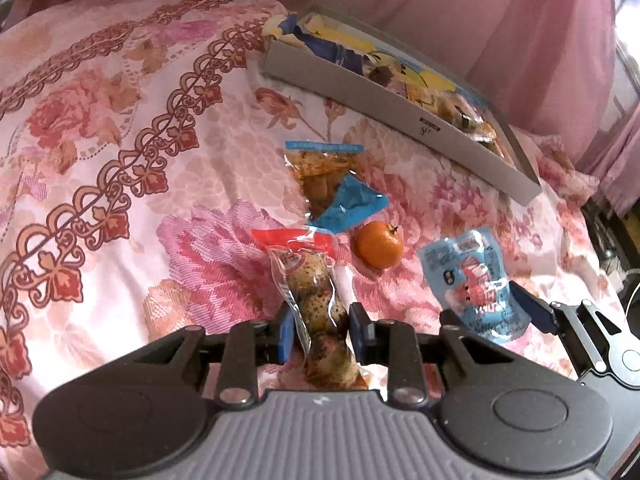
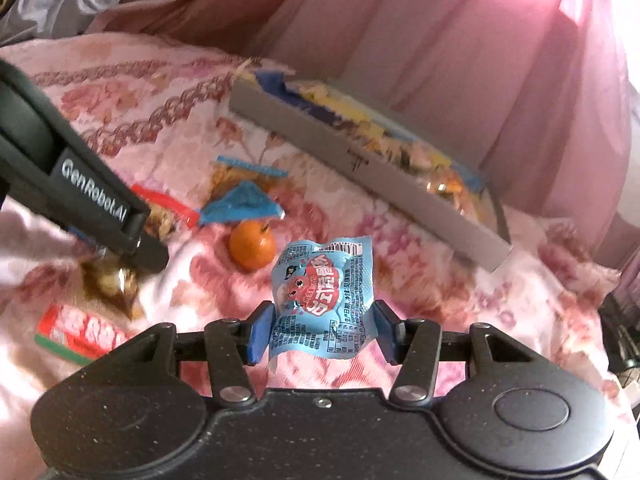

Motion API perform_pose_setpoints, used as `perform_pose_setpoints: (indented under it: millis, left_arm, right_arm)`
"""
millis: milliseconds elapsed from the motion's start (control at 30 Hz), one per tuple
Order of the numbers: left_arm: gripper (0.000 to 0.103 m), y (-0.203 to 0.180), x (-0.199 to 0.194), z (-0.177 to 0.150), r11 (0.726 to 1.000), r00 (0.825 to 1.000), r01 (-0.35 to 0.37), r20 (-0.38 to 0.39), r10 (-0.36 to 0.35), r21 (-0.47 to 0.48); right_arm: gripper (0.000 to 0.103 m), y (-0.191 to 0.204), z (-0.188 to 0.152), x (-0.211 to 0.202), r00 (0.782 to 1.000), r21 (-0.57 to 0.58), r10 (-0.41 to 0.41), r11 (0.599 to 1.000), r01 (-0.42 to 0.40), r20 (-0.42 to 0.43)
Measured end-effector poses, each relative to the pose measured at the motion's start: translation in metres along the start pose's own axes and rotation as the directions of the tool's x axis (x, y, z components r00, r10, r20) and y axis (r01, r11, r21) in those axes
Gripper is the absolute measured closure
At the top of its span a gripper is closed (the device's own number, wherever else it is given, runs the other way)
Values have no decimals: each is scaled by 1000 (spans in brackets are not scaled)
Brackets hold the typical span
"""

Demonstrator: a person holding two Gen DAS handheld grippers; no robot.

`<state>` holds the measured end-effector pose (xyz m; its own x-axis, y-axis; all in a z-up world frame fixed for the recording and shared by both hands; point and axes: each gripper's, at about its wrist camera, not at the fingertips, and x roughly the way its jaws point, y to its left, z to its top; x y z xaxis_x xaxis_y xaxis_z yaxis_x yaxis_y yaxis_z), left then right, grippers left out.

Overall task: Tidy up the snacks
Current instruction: 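Carry the quail egg bag and blue candy pouch up toward the grey tray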

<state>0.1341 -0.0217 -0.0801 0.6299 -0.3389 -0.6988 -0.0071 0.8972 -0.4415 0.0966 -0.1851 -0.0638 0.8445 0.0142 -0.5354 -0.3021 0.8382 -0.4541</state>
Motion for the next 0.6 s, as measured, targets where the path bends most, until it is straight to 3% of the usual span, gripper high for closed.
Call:
perform_pose_setpoints:
  millis: [100, 167, 400, 600]
  left_arm:
    - [72, 1, -1, 2, 1000, 1000, 4, 25, -4, -29]
    - [72, -3, -7, 4, 1000, 997, -11, 74, 11, -1]
    - [72, -11, -30, 28, 999, 970, -35, 242, 27, 28]
    - [72, -22, -19, 100, 999, 951, -38, 306, 41, -18]
  right_arm:
    - [49, -2, 7, 0, 999, 11, -17, 1000, 17, 49]
    - [49, -3, 11, 1, 996, 16, -37, 999, 36, 85]
    - [49, -15, 25, 6, 972, 59, -103, 994, 92, 210]
    - [49, -37, 58, 31, 934, 137, -146, 985, 106, 327]
